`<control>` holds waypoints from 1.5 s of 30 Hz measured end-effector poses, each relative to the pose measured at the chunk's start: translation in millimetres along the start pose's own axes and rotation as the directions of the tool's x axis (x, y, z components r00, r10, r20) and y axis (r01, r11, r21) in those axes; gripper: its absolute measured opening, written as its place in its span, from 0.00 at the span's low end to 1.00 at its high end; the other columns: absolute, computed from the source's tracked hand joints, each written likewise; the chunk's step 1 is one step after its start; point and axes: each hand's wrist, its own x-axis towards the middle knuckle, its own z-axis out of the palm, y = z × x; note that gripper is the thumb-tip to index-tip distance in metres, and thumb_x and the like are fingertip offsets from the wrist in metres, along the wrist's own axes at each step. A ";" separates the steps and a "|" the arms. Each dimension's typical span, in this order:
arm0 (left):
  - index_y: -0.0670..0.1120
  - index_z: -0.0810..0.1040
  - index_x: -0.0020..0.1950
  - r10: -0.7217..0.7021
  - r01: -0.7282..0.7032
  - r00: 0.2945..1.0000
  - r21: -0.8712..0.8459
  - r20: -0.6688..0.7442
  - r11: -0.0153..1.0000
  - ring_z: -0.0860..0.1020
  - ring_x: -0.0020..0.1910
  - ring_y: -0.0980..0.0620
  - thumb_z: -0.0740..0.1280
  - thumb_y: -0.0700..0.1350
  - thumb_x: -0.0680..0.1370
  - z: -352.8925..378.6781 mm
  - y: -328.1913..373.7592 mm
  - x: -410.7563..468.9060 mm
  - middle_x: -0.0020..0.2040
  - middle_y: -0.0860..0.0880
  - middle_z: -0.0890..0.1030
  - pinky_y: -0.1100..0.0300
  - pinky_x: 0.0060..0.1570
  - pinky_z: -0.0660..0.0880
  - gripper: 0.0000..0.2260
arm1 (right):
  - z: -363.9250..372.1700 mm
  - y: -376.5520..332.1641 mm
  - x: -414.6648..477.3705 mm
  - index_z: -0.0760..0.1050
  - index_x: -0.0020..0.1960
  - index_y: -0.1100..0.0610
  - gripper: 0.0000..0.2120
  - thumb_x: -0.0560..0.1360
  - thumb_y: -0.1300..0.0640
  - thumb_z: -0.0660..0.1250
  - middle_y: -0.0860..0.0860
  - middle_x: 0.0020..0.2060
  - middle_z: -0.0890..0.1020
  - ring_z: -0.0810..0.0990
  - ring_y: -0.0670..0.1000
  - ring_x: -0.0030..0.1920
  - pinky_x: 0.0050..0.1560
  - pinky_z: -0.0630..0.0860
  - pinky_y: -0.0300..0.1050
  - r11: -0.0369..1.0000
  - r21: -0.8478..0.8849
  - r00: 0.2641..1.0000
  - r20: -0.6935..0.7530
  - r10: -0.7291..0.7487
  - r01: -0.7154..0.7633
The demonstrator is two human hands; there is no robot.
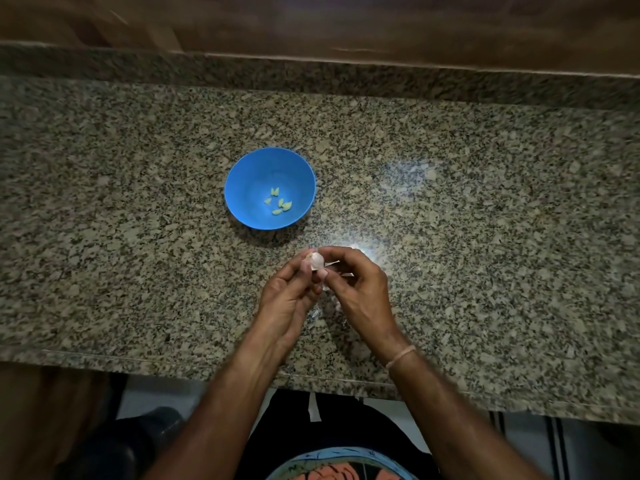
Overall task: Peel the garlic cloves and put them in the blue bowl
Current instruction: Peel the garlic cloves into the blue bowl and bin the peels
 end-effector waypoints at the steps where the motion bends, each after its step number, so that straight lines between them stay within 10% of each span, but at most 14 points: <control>1: 0.41 0.81 0.65 0.006 -0.006 1.000 -0.001 0.004 1.000 0.84 0.48 0.55 0.71 0.45 0.75 2.2 -0.2 -1.5 0.54 0.46 0.87 0.64 0.48 0.82 0.18 | 0.9 -0.9 -0.9 0.84 0.59 0.52 0.11 0.78 0.60 0.76 0.47 0.54 0.85 0.85 0.50 0.54 0.55 0.83 0.49 1.000 0.008 1.000 -0.013 -0.003 0.003; 7: 0.42 0.83 0.63 0.018 -0.018 1.000 0.005 0.011 1.000 0.84 0.46 0.55 0.67 0.46 0.78 6.5 -2.1 -9.1 0.52 0.45 0.87 0.63 0.46 0.82 0.16 | -7.3 -3.5 -0.1 0.84 0.57 0.52 0.09 0.77 0.58 0.76 0.50 0.53 0.87 0.86 0.53 0.54 0.57 0.83 0.63 0.993 0.103 0.998 -0.019 0.066 -0.064; 18: 0.44 0.80 0.68 0.000 -0.004 0.999 0.081 0.046 0.997 0.79 0.62 0.45 0.72 0.44 0.76 13.8 0.8 -17.7 0.66 0.40 0.82 0.51 0.62 0.76 0.20 | -10.1 -5.2 -11.0 0.84 0.60 0.56 0.11 0.78 0.58 0.75 0.48 0.55 0.85 0.85 0.50 0.58 0.57 0.84 0.53 0.999 0.029 0.999 -0.016 -0.036 0.037; 30: 0.40 0.81 0.64 0.020 -0.018 0.999 0.070 -0.031 0.997 0.85 0.58 0.47 0.73 0.43 0.75 17.4 -5.6 -24.8 0.61 0.41 0.85 0.58 0.52 0.83 0.18 | -7.8 0.1 -17.7 0.84 0.49 0.58 0.03 0.76 0.60 0.77 0.51 0.47 0.85 0.84 0.51 0.51 0.52 0.82 0.46 0.997 0.068 0.995 -0.101 -0.012 0.019; 45: 0.39 0.83 0.62 0.060 -0.039 0.989 0.154 -0.132 0.987 0.86 0.52 0.45 0.76 0.44 0.72 16.4 -18.8 -30.2 0.53 0.40 0.87 0.57 0.54 0.83 0.20 | -3.0 12.6 -17.9 0.83 0.47 0.59 0.02 0.77 0.64 0.74 0.53 0.43 0.87 0.86 0.55 0.48 0.53 0.85 0.59 0.980 0.108 0.977 -0.119 0.179 -0.167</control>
